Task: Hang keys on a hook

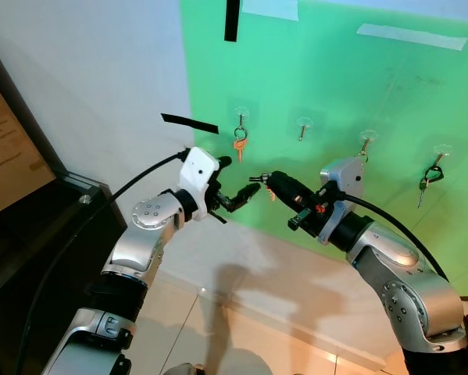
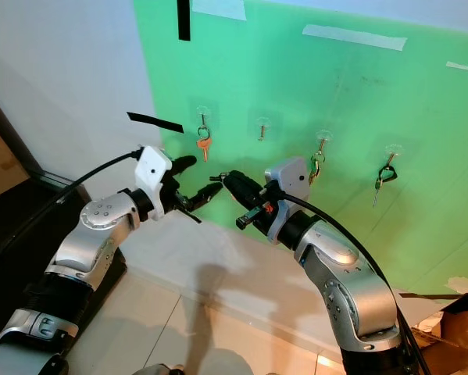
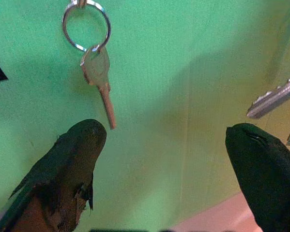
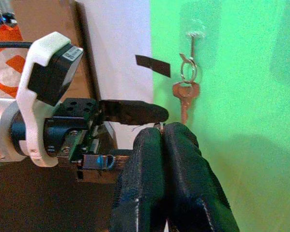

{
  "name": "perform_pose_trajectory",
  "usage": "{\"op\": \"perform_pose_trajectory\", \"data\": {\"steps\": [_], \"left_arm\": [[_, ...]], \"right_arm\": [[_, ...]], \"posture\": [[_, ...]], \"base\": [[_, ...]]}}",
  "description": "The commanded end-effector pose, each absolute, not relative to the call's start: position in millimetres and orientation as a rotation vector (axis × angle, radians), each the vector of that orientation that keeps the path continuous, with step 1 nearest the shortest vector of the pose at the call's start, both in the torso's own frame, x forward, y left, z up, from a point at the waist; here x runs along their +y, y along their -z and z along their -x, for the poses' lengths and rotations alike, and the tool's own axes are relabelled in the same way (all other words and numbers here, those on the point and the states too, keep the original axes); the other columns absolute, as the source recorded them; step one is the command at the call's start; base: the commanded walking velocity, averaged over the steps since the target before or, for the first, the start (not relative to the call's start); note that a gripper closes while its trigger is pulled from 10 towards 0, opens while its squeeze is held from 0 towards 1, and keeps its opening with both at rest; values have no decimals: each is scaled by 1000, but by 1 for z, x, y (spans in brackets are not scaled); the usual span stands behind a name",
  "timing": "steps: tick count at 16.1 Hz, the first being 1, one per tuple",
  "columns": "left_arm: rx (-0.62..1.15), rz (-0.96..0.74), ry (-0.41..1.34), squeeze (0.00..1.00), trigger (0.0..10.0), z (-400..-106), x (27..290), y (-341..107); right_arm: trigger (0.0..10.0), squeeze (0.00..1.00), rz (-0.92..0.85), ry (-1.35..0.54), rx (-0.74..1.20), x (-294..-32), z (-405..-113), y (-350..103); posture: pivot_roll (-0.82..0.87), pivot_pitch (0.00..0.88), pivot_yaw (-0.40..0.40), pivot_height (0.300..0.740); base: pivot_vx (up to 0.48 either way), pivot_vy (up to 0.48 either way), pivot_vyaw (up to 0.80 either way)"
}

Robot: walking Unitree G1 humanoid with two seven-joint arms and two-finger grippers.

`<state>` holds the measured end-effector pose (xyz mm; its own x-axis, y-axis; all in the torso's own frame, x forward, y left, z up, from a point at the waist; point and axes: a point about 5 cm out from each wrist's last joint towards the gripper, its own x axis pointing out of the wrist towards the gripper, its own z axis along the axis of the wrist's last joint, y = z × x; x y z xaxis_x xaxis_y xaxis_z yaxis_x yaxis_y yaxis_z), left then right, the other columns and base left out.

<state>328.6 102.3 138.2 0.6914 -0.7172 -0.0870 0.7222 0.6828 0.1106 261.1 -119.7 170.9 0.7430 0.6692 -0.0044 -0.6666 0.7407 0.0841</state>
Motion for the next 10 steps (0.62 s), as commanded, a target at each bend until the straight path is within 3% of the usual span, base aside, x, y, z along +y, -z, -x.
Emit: {"op": "perform_pose_trajectory", "data": {"steps": [1, 6, 10], "left_arm": [[24, -170, 795, 0, 10000, -331, 104, -142], [24, -200, 723, 0, 10000, -332, 137, -147], [-68, -117, 760, 0, 10000, -339, 121, -167]], "right_arm": [[10000, 0, -52, -710, 52, -122, -264, -171], [10000, 0, -15, -648, 83, -128, -268, -166], [10000, 0, -4, -693, 76, -120, -267, -169]], "posture": [[-113, 0, 49, 740], [-105, 0, 41, 740], [-108, 0, 41, 740]], "base": [[0, 0, 0], [0, 0, 0], [0, 0, 0]]}}
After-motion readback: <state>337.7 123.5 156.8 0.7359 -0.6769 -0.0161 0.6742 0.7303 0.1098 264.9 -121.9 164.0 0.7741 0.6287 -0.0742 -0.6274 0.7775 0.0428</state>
